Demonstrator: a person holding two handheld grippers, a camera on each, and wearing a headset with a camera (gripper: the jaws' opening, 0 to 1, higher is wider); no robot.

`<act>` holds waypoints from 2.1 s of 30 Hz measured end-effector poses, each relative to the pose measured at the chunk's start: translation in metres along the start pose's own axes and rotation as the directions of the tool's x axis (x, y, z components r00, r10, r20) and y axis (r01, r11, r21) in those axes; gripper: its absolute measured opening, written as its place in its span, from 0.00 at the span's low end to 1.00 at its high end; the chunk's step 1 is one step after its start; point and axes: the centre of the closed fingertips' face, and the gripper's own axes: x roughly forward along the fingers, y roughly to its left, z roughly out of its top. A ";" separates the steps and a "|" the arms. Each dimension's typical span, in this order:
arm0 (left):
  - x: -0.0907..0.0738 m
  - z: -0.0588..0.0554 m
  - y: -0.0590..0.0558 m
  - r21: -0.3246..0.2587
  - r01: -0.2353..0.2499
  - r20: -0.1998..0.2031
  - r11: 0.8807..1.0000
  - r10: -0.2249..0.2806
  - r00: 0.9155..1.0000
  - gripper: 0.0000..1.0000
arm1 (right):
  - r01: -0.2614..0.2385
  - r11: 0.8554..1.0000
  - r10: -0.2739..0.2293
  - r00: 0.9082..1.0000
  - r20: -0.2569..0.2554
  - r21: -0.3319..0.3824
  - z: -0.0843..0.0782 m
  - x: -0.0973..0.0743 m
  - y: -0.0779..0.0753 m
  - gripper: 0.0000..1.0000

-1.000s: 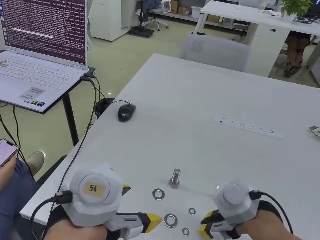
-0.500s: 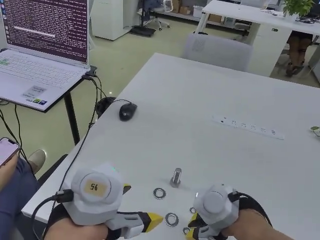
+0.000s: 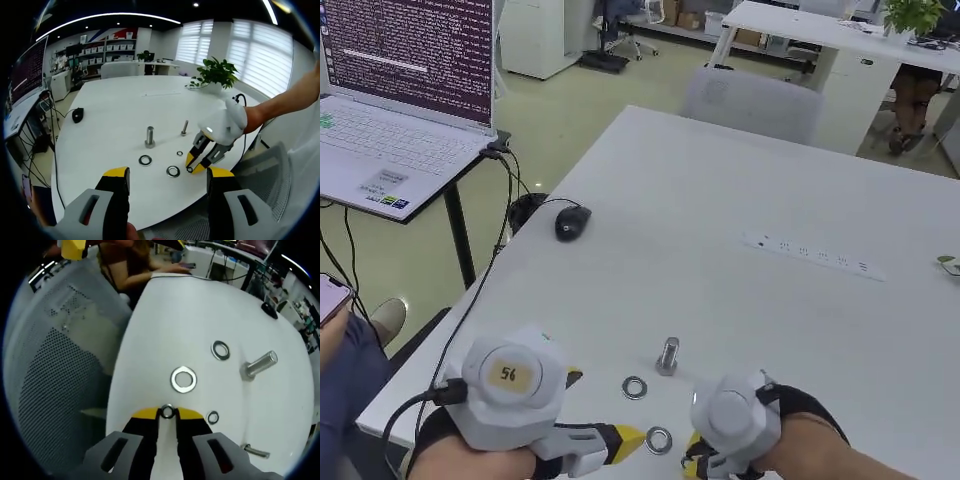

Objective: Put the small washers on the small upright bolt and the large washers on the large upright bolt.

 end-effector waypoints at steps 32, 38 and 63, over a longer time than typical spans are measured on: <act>-0.002 0.003 -0.002 0.018 0.006 -0.008 1.000 -0.006 1.000 0.62 | 0.008 0.997 -0.012 0.998 0.058 0.073 -0.006 -0.003 -0.002 0.13; -0.001 0.002 0.000 0.017 0.004 -0.010 1.000 -0.004 1.000 0.61 | 0.031 0.988 -0.042 0.997 0.072 0.149 -0.015 -0.008 -0.006 0.13; 0.002 0.000 -0.005 0.017 0.014 -0.018 1.000 -0.014 1.000 0.61 | 0.219 0.846 -0.309 0.944 0.112 0.486 -0.079 -0.082 -0.074 0.13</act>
